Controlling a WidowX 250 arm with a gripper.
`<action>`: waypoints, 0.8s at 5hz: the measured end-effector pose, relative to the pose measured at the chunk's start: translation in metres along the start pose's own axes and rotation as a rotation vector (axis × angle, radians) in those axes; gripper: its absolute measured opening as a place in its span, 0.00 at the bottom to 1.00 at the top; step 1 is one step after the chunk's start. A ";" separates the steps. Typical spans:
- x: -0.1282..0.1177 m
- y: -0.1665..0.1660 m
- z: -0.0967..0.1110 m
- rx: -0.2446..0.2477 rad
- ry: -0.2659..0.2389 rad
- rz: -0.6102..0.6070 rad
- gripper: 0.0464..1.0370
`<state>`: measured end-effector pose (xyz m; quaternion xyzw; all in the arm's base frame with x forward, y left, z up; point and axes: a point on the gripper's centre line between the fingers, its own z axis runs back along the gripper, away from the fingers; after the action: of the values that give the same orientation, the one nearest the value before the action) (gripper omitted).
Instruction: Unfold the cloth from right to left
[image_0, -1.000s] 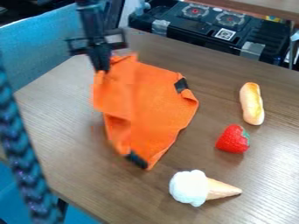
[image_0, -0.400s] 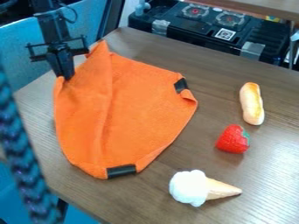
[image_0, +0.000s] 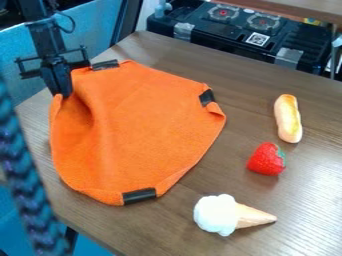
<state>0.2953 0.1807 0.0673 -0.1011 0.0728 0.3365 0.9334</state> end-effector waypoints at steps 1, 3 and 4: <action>-0.002 0.009 0.001 -0.005 0.016 0.027 0.01; -0.007 0.021 0.010 0.007 -0.042 0.030 0.01; -0.016 0.030 0.015 0.012 -0.080 0.035 0.01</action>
<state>0.2651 0.1968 0.0811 -0.0809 0.0393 0.3561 0.9301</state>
